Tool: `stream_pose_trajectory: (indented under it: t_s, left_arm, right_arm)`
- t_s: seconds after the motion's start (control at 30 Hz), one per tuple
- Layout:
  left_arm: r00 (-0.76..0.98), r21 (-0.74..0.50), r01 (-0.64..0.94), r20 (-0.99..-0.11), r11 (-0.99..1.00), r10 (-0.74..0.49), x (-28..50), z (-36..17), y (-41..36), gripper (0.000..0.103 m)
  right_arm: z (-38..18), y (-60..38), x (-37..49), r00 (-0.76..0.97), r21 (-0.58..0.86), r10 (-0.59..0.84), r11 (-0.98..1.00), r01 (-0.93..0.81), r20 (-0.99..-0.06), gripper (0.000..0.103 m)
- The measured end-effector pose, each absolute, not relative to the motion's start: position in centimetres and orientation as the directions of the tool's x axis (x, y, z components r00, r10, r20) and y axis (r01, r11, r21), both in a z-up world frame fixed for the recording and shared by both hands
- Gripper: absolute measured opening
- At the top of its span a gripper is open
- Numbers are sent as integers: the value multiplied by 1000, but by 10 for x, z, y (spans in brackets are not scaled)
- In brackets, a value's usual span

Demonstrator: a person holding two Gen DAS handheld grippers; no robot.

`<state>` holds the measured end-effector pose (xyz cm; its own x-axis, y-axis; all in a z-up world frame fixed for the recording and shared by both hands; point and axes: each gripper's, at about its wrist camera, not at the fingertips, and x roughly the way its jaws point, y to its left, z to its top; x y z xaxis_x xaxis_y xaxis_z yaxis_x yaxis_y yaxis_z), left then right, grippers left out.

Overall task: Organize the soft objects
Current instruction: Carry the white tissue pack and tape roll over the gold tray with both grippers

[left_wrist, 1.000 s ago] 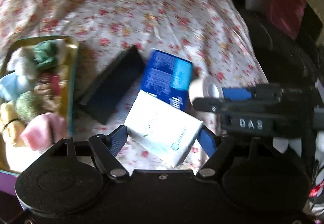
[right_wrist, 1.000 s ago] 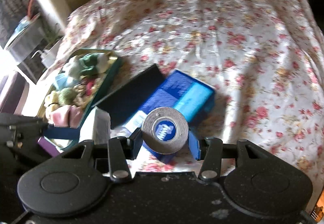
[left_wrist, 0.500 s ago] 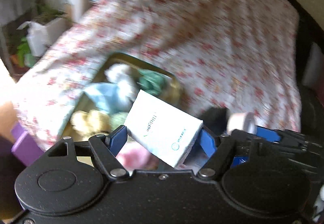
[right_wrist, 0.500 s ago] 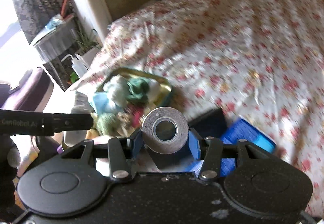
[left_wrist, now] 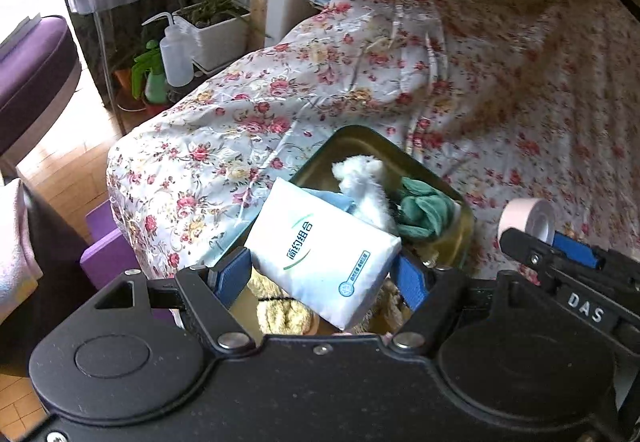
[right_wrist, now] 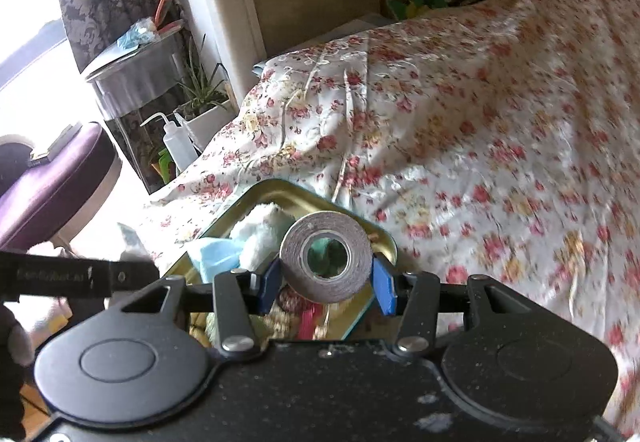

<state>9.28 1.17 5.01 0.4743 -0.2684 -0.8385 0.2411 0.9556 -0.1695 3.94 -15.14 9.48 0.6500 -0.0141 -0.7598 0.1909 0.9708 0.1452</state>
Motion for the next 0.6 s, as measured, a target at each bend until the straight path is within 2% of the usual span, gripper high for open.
stream_pose_trajectory:
  t_s: [0.3, 0.43, 0.6]
  left_arm:
    - [502, -64, 217, -848, 974, -168, 114, 38, -9, 71]
    - [481, -87, 203, -859, 975, -176, 124, 29, -17, 71]
    - [490, -57, 200, -859, 978, -150, 128, 21, -27, 71]
  right_arm:
    - [49, -167, 54, 628, 175, 17, 966, 190, -778, 47]
    - [35, -175, 53, 608, 195, 37, 961, 195, -793, 47]
    - [34, -182, 51, 616, 218, 50, 955, 201, -786, 47]
